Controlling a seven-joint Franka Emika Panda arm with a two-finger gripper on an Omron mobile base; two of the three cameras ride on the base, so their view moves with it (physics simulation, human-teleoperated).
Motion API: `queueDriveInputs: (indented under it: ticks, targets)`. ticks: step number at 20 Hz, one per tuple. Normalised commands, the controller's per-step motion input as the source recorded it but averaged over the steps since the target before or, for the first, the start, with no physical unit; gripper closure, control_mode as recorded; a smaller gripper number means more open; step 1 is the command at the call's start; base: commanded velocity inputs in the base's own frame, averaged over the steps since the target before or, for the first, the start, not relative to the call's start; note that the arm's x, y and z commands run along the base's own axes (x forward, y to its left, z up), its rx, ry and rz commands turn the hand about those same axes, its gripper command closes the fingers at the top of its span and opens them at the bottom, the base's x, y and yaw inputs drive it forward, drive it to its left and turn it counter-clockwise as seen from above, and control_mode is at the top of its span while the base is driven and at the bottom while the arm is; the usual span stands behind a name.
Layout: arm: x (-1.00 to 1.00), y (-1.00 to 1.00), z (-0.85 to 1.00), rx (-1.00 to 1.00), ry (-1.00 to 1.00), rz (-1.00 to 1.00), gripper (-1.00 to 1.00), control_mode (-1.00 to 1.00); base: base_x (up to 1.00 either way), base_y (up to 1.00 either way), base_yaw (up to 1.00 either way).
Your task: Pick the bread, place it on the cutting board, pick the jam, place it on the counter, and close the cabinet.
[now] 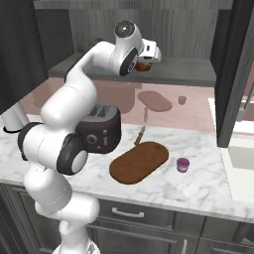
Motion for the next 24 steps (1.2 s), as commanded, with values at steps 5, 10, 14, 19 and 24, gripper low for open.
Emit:
queueDriveInputs:
  ticks: [5, 10, 14, 19, 24]
  targets:
    - [0.0, 0.0, -0.03, 0.0, 0.0, 0.0, -1.0, -1.0, 0.0, 0.0, 0.0]
    - [0.0, 0.0, -0.07, 0.0, 0.0, 0.0, -1.0, -1.0, 0.0, 0.0, 0.0]
    - [0.01, 0.0, -0.07, 0.0, 0.0, 0.0, -1.0, -1.0, 0.0, 0.0, 0.0]
    - [0.04, 0.0, -0.03, 0.0, 0.0, 0.0, -1.0, -1.0, 0.0, 0.0, 0.0]
    - [0.1, 0.0, 0.0, 0.0, 0.0, 0.0, -1.0, -1.0, 0.0, 0.0, 0.0]
